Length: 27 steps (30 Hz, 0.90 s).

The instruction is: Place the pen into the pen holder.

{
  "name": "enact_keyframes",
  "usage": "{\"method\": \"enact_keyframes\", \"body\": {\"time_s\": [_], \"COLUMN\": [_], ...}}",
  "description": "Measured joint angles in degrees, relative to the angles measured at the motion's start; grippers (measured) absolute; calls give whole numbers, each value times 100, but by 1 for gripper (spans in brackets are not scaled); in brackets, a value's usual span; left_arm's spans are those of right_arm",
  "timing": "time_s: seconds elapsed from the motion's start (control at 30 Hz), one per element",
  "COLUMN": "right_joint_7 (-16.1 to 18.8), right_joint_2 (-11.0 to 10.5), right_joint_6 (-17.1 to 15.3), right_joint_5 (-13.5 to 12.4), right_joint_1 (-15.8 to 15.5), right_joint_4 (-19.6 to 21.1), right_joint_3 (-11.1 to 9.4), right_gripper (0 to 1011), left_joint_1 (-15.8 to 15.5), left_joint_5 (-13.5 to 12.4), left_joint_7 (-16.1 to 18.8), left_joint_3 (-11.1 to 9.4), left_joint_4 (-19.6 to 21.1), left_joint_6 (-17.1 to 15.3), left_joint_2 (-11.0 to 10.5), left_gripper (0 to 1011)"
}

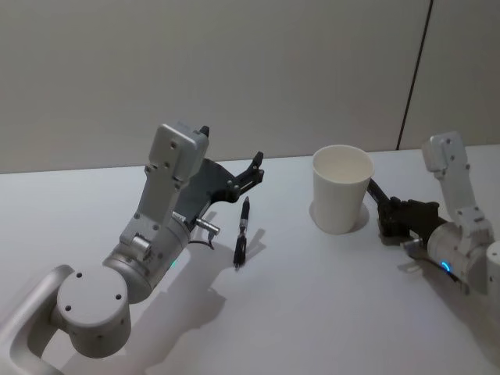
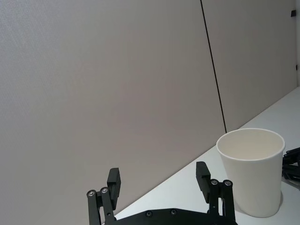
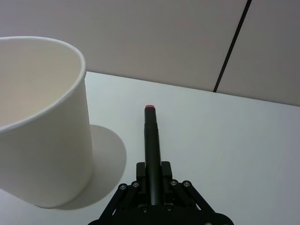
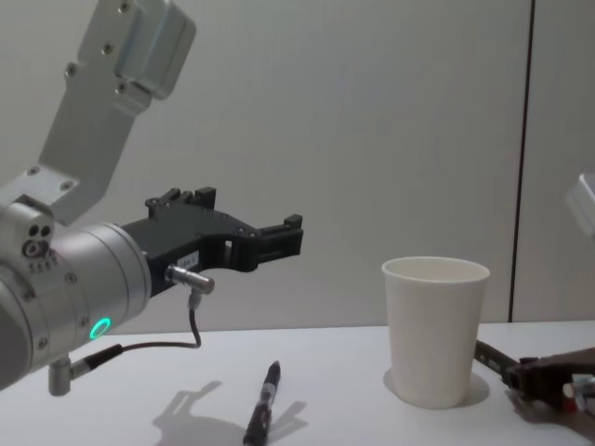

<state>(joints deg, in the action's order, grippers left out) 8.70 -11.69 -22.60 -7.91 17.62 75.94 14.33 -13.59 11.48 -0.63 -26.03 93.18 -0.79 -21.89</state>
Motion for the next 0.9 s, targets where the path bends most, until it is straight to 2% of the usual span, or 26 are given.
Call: {"method": "enact_keyframes", "body": {"time_s": [0.3, 0.5, 0.9], "right_joint_7": [19, 20, -54], "right_joint_2": [-10, -27, -91], "right_joint_6": [198, 518, 1364], "right_joint_5": [-5, -59, -250], "right_joint_1": [-22, -57, -167], "right_joint_4": [35, 124, 397], "right_joint_3": [-13, -39, -134], "right_gripper": [180, 180, 180], "left_joint_1": [0, 0, 0], "left_joint_5": [0, 0, 0], "left_joint_7": [0, 0, 0], "left_joint_3": [0, 0, 0], "left_joint_4": [0, 0, 0], "left_joint_6": [0, 0, 0], "left_joint_2": [0, 0, 0], "left_gripper": [1001, 1001, 1001]}}
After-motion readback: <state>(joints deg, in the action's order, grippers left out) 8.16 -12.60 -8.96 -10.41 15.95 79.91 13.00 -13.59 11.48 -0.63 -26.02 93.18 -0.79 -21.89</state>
